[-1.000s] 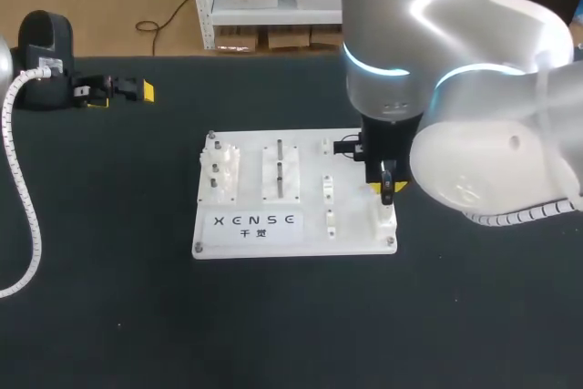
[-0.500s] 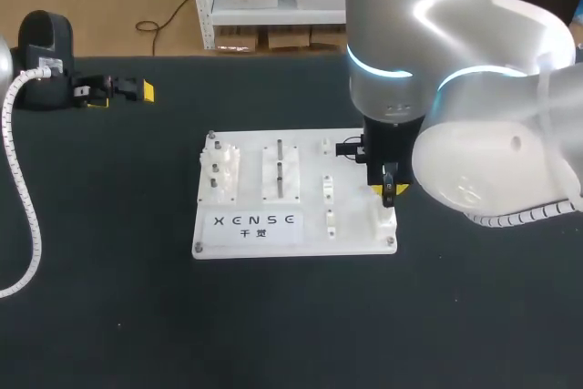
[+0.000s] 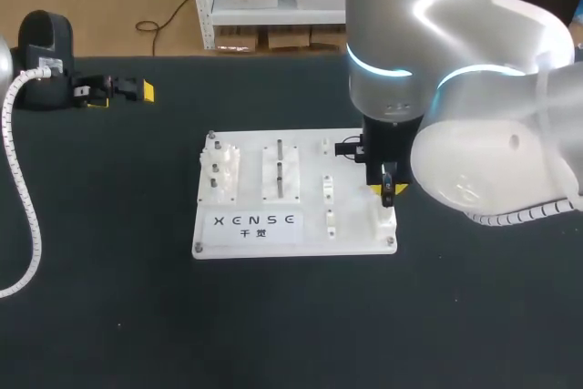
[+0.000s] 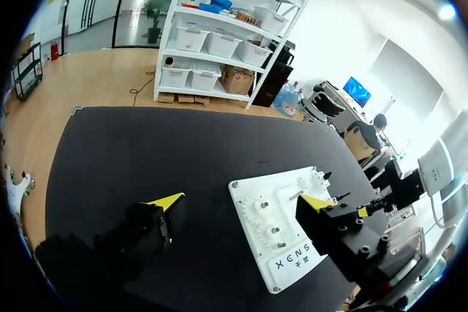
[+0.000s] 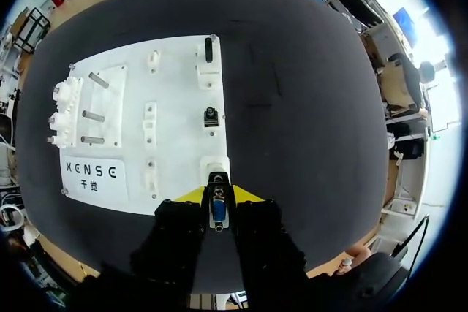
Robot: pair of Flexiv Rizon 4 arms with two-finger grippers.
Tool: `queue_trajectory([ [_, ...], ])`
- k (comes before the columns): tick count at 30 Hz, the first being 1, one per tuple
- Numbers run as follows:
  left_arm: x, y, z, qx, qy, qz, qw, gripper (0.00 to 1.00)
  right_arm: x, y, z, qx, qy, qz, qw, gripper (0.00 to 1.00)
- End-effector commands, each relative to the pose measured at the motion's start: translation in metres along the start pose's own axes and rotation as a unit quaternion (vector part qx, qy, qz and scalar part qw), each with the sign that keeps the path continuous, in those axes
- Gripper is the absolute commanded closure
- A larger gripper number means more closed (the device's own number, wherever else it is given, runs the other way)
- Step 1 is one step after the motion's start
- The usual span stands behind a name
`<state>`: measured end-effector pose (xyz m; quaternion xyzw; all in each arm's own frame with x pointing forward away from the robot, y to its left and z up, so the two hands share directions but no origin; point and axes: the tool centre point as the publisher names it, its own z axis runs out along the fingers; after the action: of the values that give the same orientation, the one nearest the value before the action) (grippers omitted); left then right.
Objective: Insert the USB connector, Ethernet cable, and multi-pin plug into their matching sockets one by one.
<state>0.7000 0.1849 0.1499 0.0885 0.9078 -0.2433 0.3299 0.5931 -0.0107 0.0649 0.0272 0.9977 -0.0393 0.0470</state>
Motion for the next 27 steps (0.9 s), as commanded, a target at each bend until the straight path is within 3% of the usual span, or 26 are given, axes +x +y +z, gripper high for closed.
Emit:
queue_trajectory([
  [1, 0.0, 0.0, 0.0, 0.0, 0.0, 0.0, 1.0, 0.0, -0.0001, 0.0021, 0.0037, -0.002, -0.001, 0.0, 1.0, 1.0],
  [27, 0.0, 0.0, 0.0, 0.0, 0.0, 0.0, 1.0, 0.0, 0.0007, 0.0067, 0.0061, -0.013, 0.003, -0.001, 1.0, 1.0],
])
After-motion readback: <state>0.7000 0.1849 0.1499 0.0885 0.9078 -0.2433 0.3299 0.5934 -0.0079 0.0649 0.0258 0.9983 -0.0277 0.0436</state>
